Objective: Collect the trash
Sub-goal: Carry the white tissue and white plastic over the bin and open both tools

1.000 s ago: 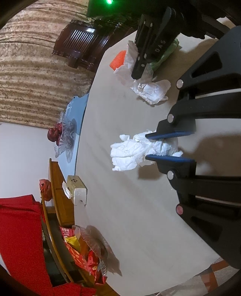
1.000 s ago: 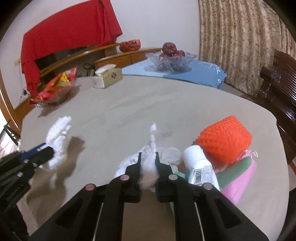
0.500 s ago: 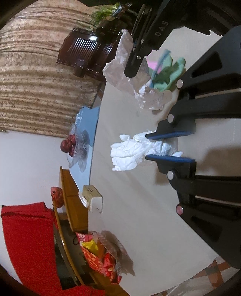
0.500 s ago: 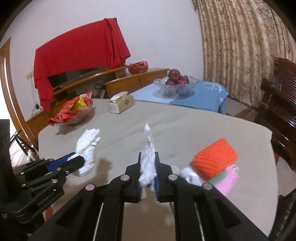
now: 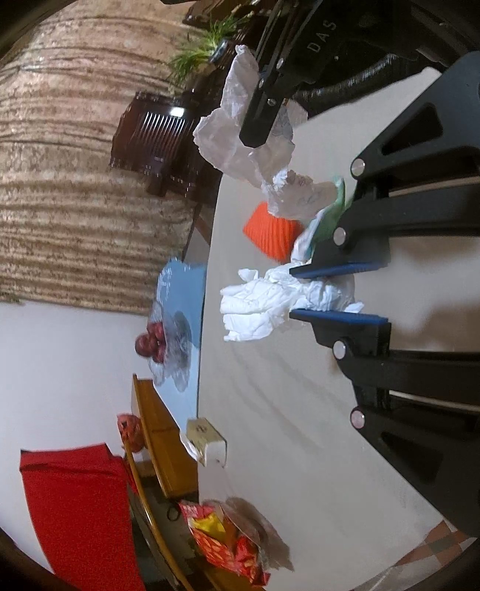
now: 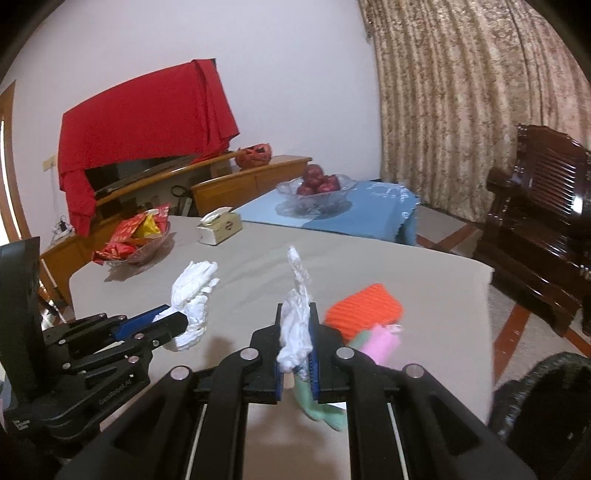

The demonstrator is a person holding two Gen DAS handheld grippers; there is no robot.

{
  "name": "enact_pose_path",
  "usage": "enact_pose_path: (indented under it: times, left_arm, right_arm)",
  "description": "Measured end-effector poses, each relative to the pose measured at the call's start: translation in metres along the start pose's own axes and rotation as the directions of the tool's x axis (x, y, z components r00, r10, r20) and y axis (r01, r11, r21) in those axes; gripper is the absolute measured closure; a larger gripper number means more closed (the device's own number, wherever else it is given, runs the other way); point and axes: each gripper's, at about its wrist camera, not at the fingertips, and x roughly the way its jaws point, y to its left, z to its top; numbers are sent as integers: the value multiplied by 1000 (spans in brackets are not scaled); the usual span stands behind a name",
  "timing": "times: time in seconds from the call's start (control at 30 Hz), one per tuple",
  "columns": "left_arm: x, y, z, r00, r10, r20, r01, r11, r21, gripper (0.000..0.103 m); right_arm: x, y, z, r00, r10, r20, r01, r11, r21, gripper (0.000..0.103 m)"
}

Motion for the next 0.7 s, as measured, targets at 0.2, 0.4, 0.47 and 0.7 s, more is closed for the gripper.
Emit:
enact_pose_path:
  times: [0.2, 0.4, 0.47, 0.7]
  left_arm:
    - [-4, -36, 4, 998, -60, 8, 59, 998, 35, 87]
    - [-5, -76, 6, 991, -130, 6, 130, 989, 68, 87]
    - [-6, -90, 6, 988, -154, 7, 153, 985, 81, 87]
    - [-5, -137, 4, 971, -240, 1, 239, 964, 121, 87]
  right_arm:
    - [-35, -27, -6, 998, -62, 28, 61, 998, 31, 93]
    - [-69, -55, -13, 990, -131, 50, 127, 990, 63, 93]
    - [-83, -66, -17, 985, -160, 57, 155, 985, 77, 93]
    - [-125, -104, -32, 966, -251, 64, 242, 962, 124, 93]
